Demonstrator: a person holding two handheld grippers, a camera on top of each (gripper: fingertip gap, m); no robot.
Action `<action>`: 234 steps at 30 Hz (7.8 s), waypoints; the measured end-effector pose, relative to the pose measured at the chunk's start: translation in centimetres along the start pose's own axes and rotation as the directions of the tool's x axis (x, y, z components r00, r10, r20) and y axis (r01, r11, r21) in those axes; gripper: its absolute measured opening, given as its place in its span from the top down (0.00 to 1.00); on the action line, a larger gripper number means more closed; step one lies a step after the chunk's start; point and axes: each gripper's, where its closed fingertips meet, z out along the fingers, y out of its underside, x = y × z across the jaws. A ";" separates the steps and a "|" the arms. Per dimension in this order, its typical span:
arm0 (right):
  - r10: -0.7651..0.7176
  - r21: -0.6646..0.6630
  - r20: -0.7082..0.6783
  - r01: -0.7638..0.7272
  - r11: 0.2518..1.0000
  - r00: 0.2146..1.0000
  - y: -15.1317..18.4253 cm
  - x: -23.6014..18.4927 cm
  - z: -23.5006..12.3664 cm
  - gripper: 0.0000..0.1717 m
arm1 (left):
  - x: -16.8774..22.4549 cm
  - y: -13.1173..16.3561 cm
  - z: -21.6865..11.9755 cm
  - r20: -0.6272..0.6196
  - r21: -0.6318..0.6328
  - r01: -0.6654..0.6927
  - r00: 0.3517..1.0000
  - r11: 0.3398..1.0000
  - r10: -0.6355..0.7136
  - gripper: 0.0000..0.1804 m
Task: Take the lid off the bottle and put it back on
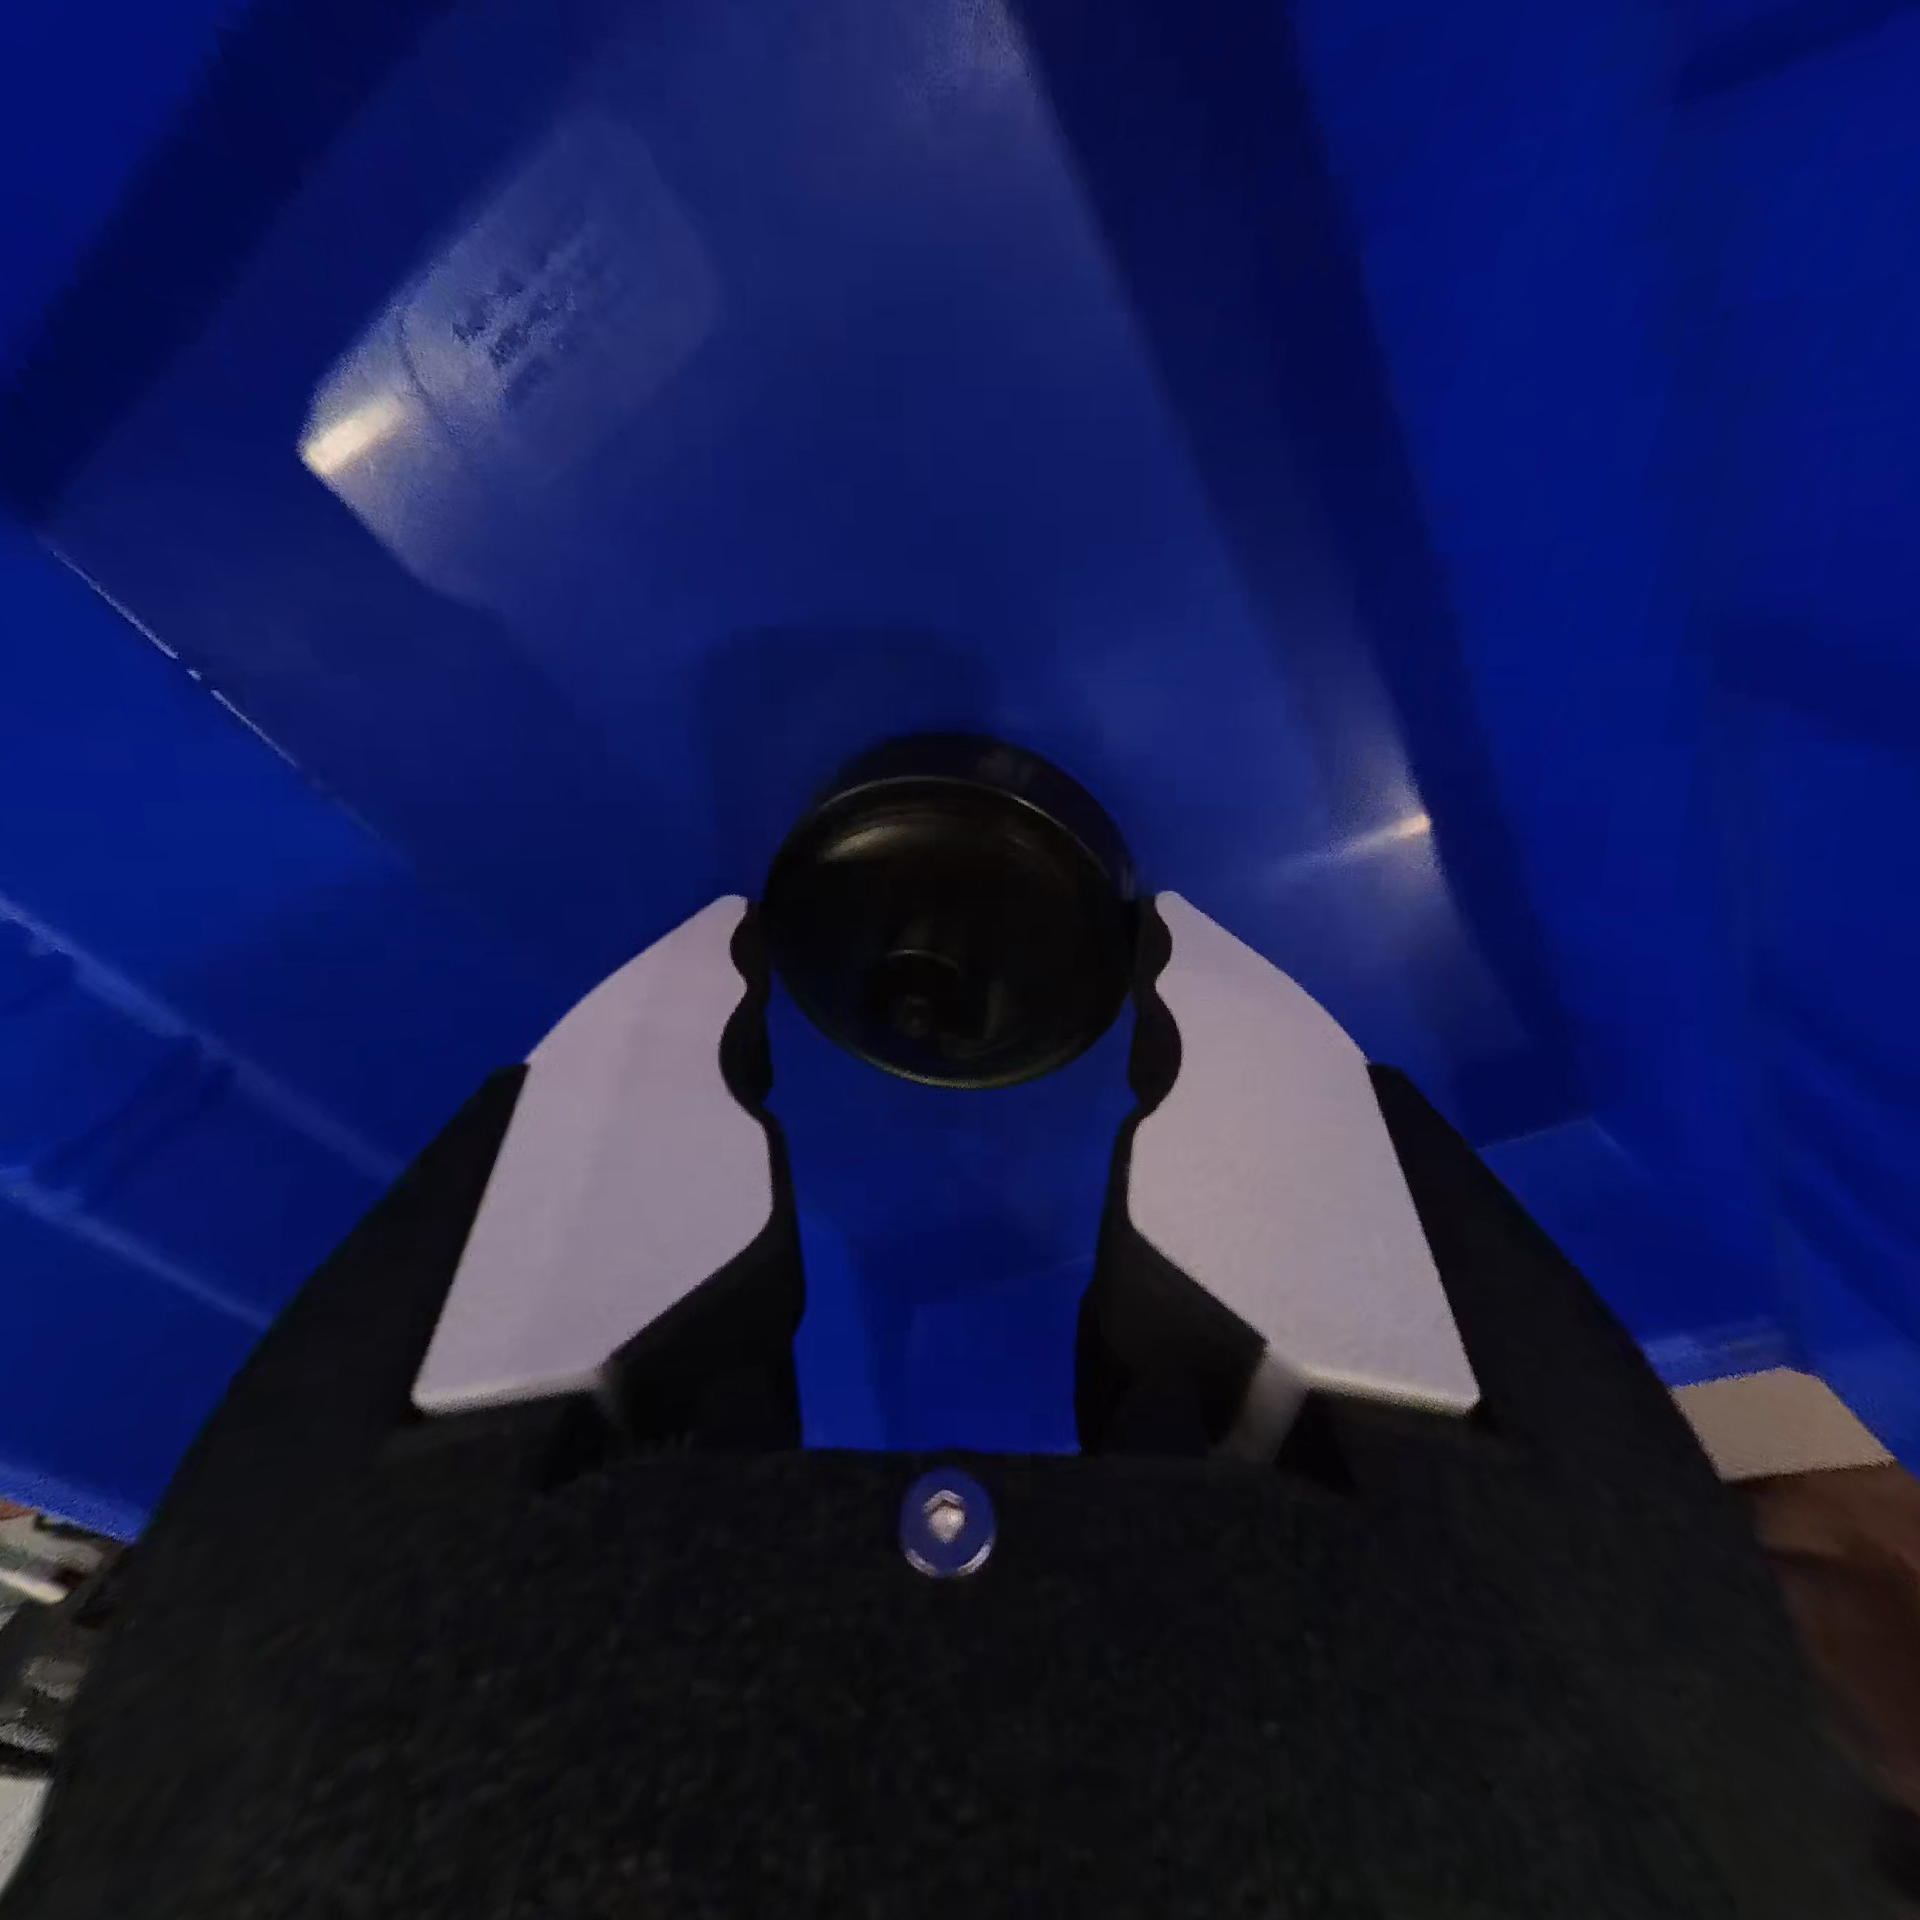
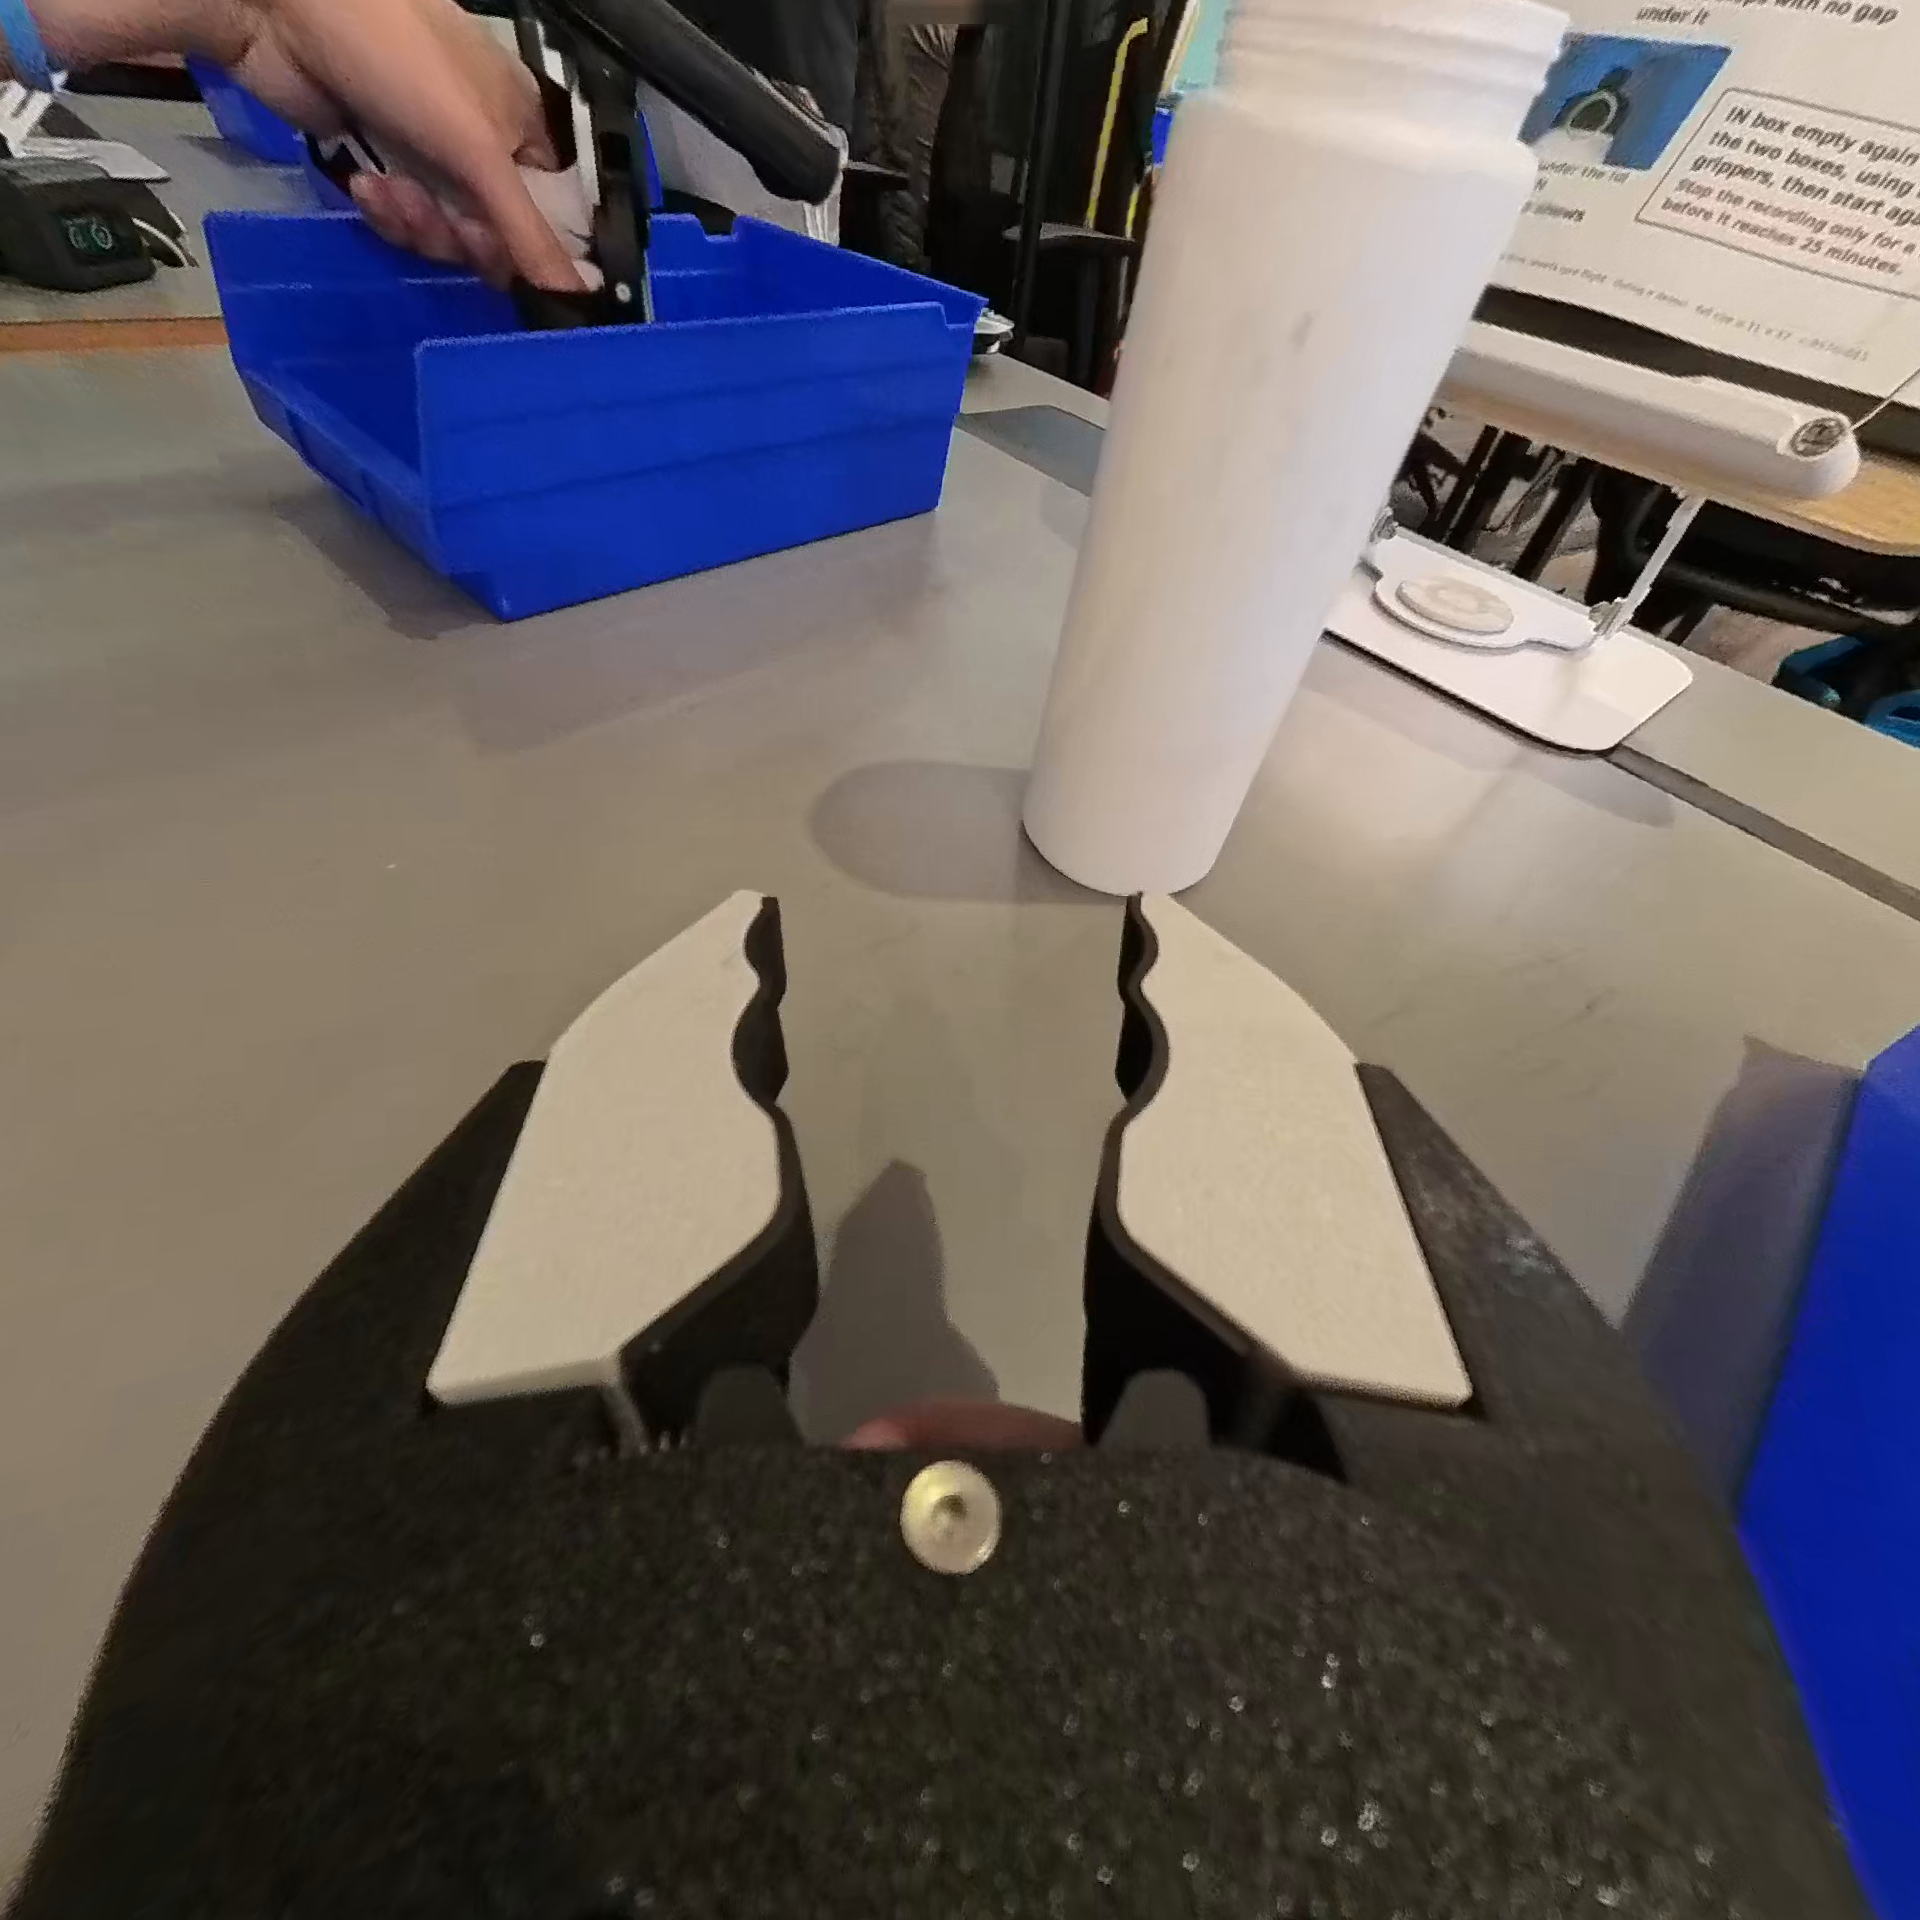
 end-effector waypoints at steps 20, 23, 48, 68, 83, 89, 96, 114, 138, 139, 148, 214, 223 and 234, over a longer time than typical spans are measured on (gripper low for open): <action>0.093 0.030 0.029 -0.094 0.995 0.995 0.0 0.5 0.0 0.64 | 5.4 5.2 -8.8 -0.145 0.800 0.196 0.980 0.567 -0.134 0.54; 0.082 0.024 0.036 -0.082 0.996 0.996 0.1 0.3 0.3 0.64 | 6.7 7.7 -9.5 -0.133 0.853 0.181 0.982 0.490 -0.132 0.56; 0.119 0.018 0.053 -0.120 0.993 0.991 0.1 1.5 1.4 0.63 | 24.8 3.1 -11.4 -0.070 0.950 0.005 0.978 0.313 0.197 0.58; 0.143 0.029 0.033 -0.144 0.989 0.989 0.1 1.7 0.8 0.61 | 28.8 -11.1 -13.6 -0.161 0.985 0.123 0.908 0.122 0.387 0.48; 0.162 0.038 0.033 -0.163 0.986 0.986 -0.9 3.1 2.4 0.60 | 29.3 -6.2 -14.2 -0.179 0.967 0.079 0.887 0.240 0.426 0.53; 0.135 0.018 0.022 -0.135 0.991 0.991 0.2 2.2 0.9 0.60 | 22.7 1.1 -18.8 -0.010 0.958 -0.094 0.934 0.273 0.357 0.51; 0.122 0.011 0.068 -0.123 0.992 0.990 0.3 0.8 0.9 0.61 | 4.9 4.5 -10.4 0.095 0.720 -0.061 0.995 0.691 -0.011 0.52; 0.091 0.004 0.096 -0.092 0.996 0.991 0.2 0.0 1.4 0.61 | 1.0 0.2 -0.2 -0.122 0.511 0.065 0.992 0.857 -0.002 0.63; -0.421 -0.027 0.392 0.468 0.884 0.818 -13.0 -5.5 10.7 0.54 | 24.9 -3.0 -18.9 0.354 0.529 -0.796 0.521 0.294 0.777 0.63; -0.430 -0.029 0.382 0.476 0.879 0.818 -12.9 -5.2 10.5 0.55 | 25.6 -3.2 -18.6 0.347 0.527 -0.801 0.509 0.284 0.788 0.63; -0.420 -0.117 0.426 0.508 0.853 0.802 -9.4 -3.9 8.4 0.57 | 29.2 -4.2 -16.9 0.310 0.502 -0.831 0.432 0.240 0.847 0.64; -0.230 -0.607 0.673 0.702 0.371 0.703 -12.6 6.8 10.1 0.57 | 29.6 -16.6 -13.7 -0.028 0.997 -0.021 0.810 0.078 0.585 0.53; -0.194 -0.744 0.589 0.620 0.250 0.785 -12.6 6.9 9.6 0.57 | 29.6 -16.7 -13.7 -0.032 0.997 -0.018 0.815 0.081 0.578 0.53; -0.312 -0.523 0.667 0.723 0.451 0.677 -16.5 6.1 10.3 0.55 | 29.6 -16.4 -13.7 -0.032 0.997 -0.018 0.797 0.077 0.604 0.53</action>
